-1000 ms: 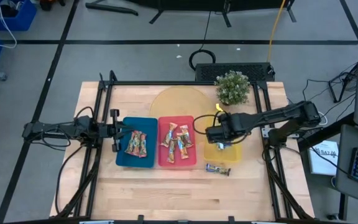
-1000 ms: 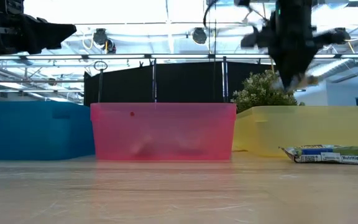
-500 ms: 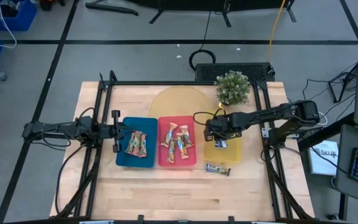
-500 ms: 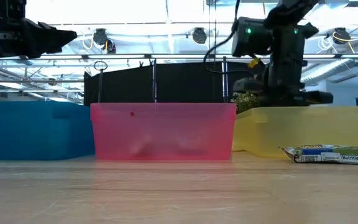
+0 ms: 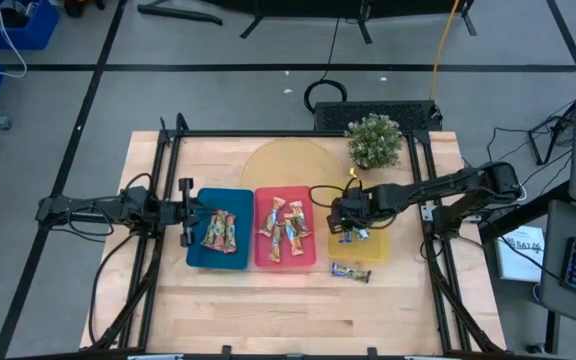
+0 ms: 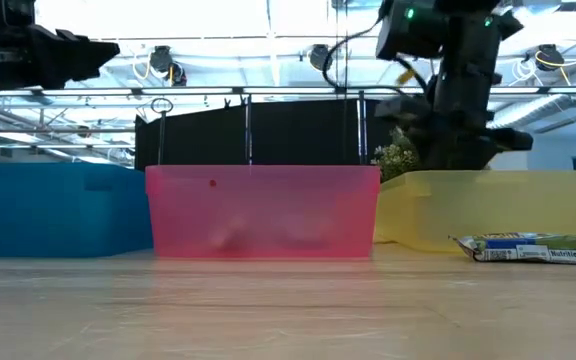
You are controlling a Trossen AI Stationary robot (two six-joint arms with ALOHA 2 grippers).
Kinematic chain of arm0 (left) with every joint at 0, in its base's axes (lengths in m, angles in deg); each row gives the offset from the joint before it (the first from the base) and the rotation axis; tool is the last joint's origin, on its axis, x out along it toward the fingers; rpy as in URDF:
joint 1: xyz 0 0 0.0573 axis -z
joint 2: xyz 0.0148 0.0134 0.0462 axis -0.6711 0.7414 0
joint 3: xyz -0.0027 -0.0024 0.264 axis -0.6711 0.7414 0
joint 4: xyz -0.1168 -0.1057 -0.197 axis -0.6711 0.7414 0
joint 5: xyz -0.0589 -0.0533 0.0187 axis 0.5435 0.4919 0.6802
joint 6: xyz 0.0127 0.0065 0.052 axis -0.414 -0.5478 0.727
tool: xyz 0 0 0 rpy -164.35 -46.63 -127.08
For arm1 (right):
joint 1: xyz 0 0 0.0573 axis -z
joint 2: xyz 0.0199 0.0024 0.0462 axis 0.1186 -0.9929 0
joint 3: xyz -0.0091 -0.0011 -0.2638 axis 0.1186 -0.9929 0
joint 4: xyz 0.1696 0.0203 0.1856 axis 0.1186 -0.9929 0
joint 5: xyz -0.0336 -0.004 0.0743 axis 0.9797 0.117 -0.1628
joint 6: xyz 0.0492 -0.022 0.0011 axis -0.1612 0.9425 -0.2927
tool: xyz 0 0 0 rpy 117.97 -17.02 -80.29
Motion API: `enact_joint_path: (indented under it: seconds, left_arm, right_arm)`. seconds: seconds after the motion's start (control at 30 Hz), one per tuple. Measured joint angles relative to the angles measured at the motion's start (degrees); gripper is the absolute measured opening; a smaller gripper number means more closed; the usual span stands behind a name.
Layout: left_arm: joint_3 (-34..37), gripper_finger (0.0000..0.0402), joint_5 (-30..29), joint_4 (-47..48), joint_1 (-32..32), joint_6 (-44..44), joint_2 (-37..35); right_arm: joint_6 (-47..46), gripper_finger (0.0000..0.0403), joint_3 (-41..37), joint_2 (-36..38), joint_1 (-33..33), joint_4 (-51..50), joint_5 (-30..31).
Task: Pick and place Granola Bars by type
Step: Put the blue granola bar into the yellow bin
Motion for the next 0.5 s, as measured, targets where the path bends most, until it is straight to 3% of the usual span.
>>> enact_joint_path:
  seconds: [0.23,0.4,0.5]
  left_arm:
    - [0.00,0.0037,2.76,-0.83,0.01,-0.08,0.00]
    - [0.00,0.0037,2.52,-0.44,-0.01,-0.11,0.00]
    - [0.00,0.0037,2.52,-0.45,-0.01,-0.11,0.00]
  right_arm:
    - [1.52,0.0166,6.23,4.14,-1.44,-7.43,3.39]
    - [3.67,0.0162,15.86,8.88,-5.07,-22.30,3.96]
    - [4.28,0.0151,16.55,11.76,-8.75,-24.57,2.97]
